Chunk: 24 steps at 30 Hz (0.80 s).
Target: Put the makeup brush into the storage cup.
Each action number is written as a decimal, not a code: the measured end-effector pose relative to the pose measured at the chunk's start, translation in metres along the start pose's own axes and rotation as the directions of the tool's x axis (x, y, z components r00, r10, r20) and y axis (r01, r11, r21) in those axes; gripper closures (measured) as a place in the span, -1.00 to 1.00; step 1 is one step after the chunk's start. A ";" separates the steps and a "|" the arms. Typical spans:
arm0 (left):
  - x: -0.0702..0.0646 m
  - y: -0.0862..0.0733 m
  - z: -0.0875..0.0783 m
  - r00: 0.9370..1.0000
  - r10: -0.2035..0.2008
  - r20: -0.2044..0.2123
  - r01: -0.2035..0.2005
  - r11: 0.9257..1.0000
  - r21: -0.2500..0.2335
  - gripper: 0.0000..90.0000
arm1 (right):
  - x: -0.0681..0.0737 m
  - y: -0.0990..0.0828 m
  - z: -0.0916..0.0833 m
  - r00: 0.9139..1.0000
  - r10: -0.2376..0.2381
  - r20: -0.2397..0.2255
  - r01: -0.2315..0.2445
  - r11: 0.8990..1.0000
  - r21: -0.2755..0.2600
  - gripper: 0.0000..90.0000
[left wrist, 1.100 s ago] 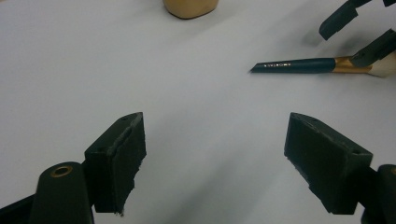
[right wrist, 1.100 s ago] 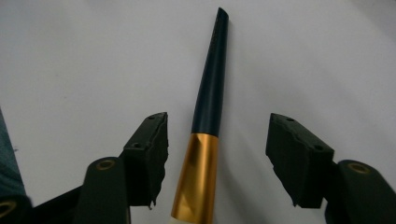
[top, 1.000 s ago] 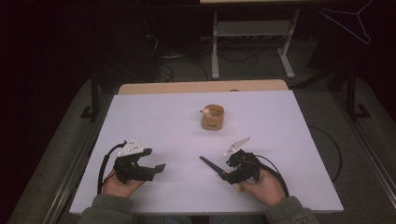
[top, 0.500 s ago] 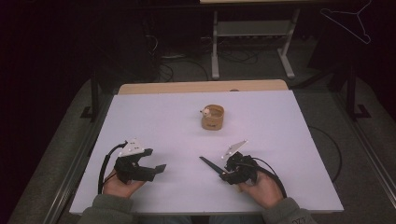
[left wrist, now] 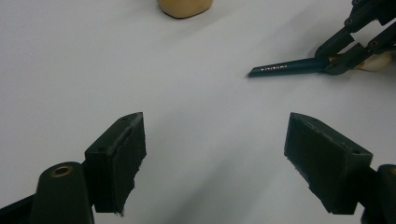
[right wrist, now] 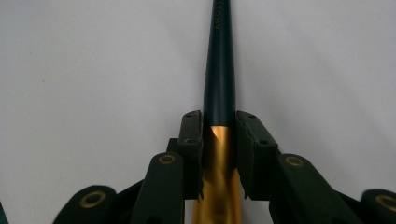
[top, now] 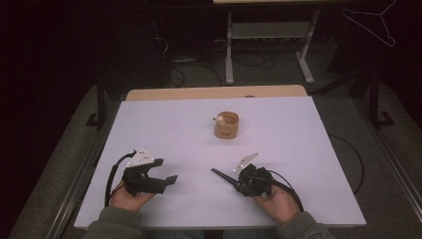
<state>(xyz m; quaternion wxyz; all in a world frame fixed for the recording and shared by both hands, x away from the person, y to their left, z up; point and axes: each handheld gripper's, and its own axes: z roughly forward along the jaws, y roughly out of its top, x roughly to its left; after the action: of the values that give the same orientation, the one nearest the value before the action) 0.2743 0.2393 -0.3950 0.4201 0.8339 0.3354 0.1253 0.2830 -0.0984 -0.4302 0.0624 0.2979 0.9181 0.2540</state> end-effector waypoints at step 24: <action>-0.038 0.070 0.004 0.954 0.255 0.156 -0.266 0.963 0.048 -0.46 | -0.038 0.012 -0.050 0.986 -0.010 -0.169 0.000 0.998 -0.057 0.61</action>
<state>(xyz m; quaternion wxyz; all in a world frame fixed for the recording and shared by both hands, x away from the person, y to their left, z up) 0.2798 0.1816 -0.3397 0.3947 0.8918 0.1945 0.1055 0.3066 -0.1339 -0.3822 -0.0067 0.2711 0.9132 0.3041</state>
